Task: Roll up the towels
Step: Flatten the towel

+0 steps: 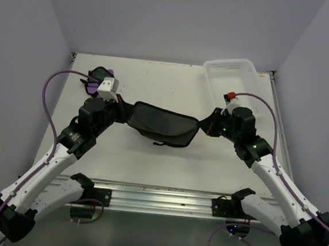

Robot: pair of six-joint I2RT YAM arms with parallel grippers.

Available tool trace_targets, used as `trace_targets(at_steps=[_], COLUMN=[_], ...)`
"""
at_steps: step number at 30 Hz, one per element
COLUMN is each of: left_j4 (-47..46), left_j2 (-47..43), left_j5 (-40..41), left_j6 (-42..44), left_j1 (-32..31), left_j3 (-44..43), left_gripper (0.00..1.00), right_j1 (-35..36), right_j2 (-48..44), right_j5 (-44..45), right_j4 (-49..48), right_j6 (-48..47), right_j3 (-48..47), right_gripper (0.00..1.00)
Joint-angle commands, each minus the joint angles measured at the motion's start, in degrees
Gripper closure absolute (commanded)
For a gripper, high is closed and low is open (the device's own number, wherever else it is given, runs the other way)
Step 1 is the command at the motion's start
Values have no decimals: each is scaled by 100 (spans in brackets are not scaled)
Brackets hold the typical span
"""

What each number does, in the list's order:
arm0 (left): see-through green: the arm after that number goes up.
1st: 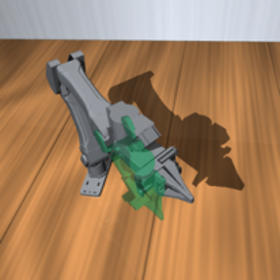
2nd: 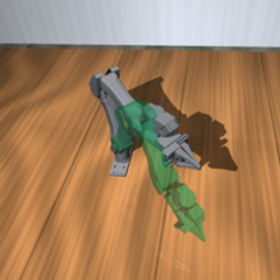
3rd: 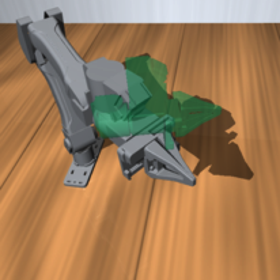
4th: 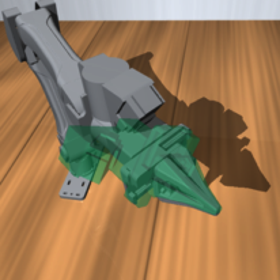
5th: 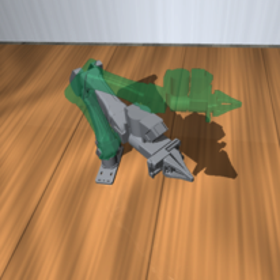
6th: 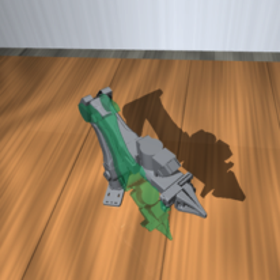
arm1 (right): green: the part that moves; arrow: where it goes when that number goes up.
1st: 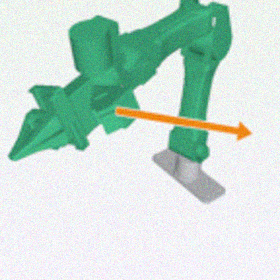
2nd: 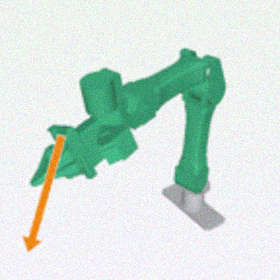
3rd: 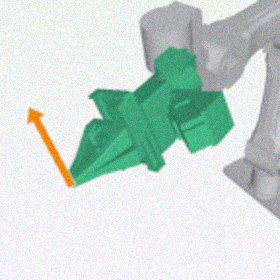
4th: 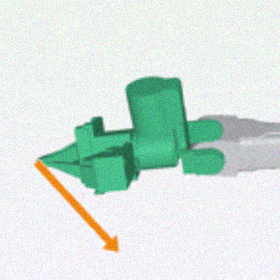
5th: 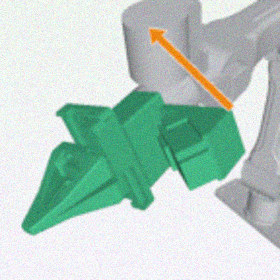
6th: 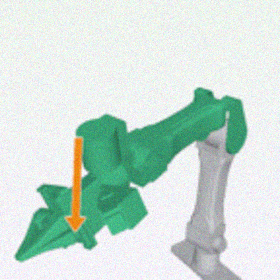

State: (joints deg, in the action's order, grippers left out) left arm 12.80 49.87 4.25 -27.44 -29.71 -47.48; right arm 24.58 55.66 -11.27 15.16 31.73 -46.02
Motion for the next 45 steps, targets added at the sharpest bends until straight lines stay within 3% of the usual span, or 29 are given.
trace_targets(at_steps=[1,16,28,36,45], left_j4=[292,592,812,487,-628], left_j2=[-398,-1497,-1928,-1735,-514], left_j5=[-187,-1268,-1190,-680,-277], left_j6=[-33,-543,-815,-745,-385], left_j1=[-26,-17,-17,-17,-8], left_j3=[-314,-191,459,986,1101], left_gripper=[100,100,100,100,100], right_j1=[91,179,179,170,170], right_j2=[-459,-1444,-1479,-1216,-302], right_j5=[37,-798,-1097,-219,353], right_j4=[689,1789,1719,1465,815], right_j6=[-123,53,211,9,-474], right_j3=[-451,-1366,-1129,-584,-338], right_gripper=[100,100,100,100,100])
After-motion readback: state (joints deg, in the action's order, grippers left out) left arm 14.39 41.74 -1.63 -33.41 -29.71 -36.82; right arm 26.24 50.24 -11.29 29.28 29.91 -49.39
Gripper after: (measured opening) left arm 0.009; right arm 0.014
